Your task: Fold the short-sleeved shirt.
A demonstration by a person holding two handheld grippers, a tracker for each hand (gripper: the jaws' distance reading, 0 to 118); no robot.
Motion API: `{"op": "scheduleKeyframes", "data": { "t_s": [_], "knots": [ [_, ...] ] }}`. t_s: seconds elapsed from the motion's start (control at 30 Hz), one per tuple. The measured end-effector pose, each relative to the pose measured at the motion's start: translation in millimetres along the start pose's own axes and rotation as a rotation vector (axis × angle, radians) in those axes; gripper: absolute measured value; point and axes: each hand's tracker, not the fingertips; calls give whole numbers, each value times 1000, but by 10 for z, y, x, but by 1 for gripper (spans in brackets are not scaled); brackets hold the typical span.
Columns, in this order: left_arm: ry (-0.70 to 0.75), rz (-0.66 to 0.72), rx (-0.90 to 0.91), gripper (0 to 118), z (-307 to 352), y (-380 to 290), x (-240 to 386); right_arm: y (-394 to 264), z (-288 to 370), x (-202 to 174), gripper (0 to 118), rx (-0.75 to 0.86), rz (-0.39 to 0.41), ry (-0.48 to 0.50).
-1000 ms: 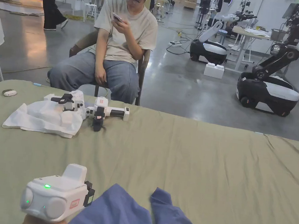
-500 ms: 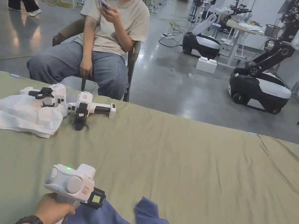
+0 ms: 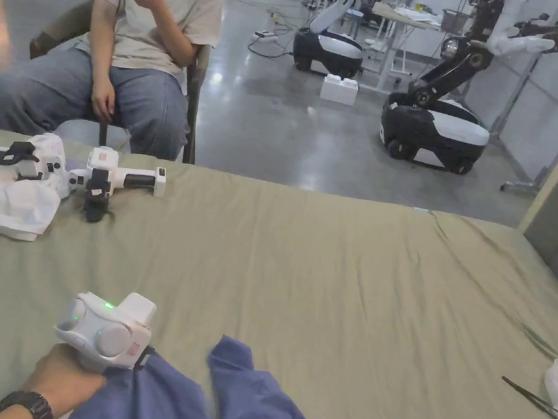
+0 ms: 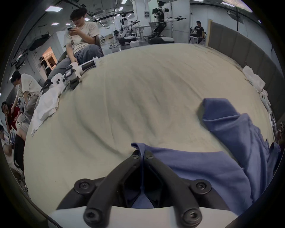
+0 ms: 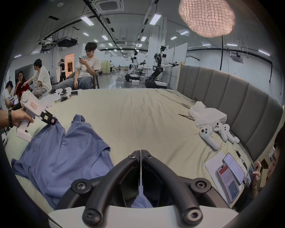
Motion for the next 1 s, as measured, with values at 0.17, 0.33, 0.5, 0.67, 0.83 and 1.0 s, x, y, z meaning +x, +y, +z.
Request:
{"op": "scheduleKeyframes", "data": {
  "t_s": [0.17, 0.33, 0.5, 0.67, 0.83, 1.0],
  "knots": [
    [-9, 22, 165, 0, 717, -156, 58, 8, 29, 284, 47, -100, 20, 9],
    [-7, 60, 309, 0, 1486, -460, 68, -181, -91, 415, 74, -261, 44, 96],
    [16, 95, 379, 0, 2137, -838, 166, -472, -328, 309, 70, -406, 25, 162],
    [30, 143, 400, 0, 2399, -1148, 134, -648, -412, 155, 13, -438, -15, 233],
    [55, 164, 426, 0, 2688, -1300, 60, -467, -213, 118, 8, -347, 52, 201],
    [109, 192, 509, 0, 3034, -1245, -258, 27, 119, 149, 8, -167, 57, 200]
  ]
}}
